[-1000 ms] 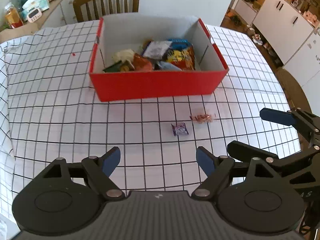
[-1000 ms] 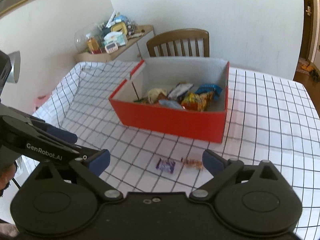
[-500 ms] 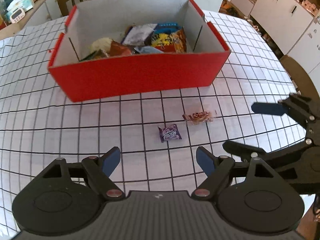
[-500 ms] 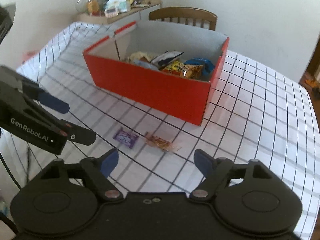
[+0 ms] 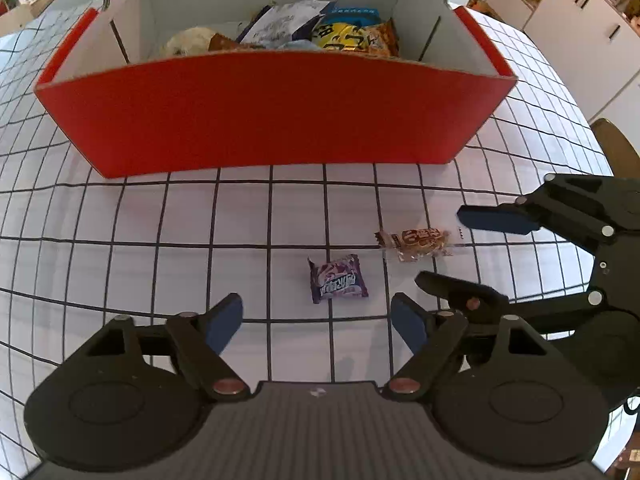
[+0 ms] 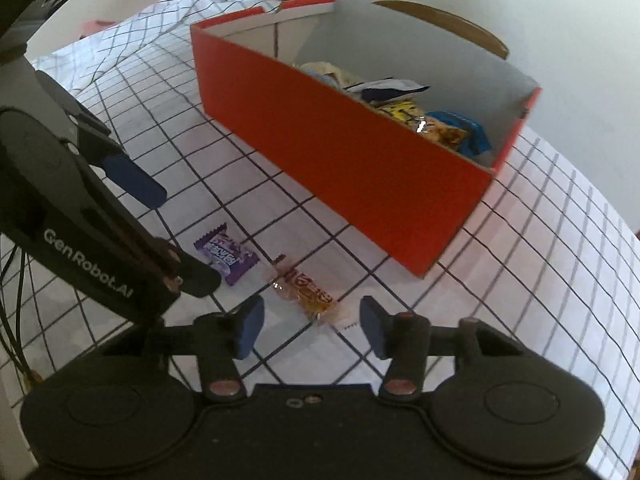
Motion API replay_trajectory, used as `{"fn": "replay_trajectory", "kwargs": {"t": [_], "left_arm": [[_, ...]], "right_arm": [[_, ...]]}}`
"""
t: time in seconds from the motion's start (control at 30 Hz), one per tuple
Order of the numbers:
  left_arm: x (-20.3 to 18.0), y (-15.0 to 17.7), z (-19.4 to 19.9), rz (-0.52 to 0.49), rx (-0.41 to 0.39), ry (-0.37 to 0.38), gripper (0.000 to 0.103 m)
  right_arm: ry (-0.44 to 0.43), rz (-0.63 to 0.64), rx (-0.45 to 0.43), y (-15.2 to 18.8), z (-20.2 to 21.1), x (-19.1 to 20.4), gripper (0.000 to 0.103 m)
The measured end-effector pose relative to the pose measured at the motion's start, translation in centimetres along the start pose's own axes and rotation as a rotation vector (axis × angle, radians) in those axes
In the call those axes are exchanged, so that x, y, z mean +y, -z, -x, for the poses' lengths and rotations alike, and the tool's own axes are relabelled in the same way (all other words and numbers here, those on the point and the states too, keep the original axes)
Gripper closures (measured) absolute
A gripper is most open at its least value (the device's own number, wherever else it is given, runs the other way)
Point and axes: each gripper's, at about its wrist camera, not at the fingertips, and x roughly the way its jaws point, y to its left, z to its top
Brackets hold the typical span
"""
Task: Organize snacks
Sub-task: 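Grasp the orange-brown bar with the right tool while the left grasps the purple candy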
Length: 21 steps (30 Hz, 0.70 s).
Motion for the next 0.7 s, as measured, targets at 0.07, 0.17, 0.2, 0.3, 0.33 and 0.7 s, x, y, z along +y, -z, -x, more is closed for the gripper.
{"fn": "replay_trajectory", "kwargs": {"t": [0.07,0.17,0.2,0.3,0.33,0.7], "left_arm": [[0.1,-0.1,-0.5,0.010,0.010,0.010,0.033],[0.0,-0.3,-1.0,0.011,0.011,0.012,0.036],[-0.1,-0.4,-1.2,0.012,0.012,0.015,0.036],[-0.3,-0.6,-1.5,0.009,0.004,0.007,0.037],[-0.4,-0.7,-1.6,0.006,0.001,0.005,0.038],[-1.7,-0.7,-1.9,-0.052,-0.051,-0.059,0.070]], "right_arm": [[-0.020,0.011,0.002,-0.1,-0.5,-0.2,0.065],[-0.032,0.021,0.011,-0.2,-1.0,-0.3,0.067],[-0.034,0.022,0.012,-0.3,-1.2,-0.3,0.068],[-0.044,0.025,0.005,-0.2,-1.2,-0.4,0.073],[-0.050,0.021,0.001,-0.2,-1.1,-0.6,0.076],[-0.001,-0.069,-0.027,1.0,0.0,-1.0,0.086]]}}
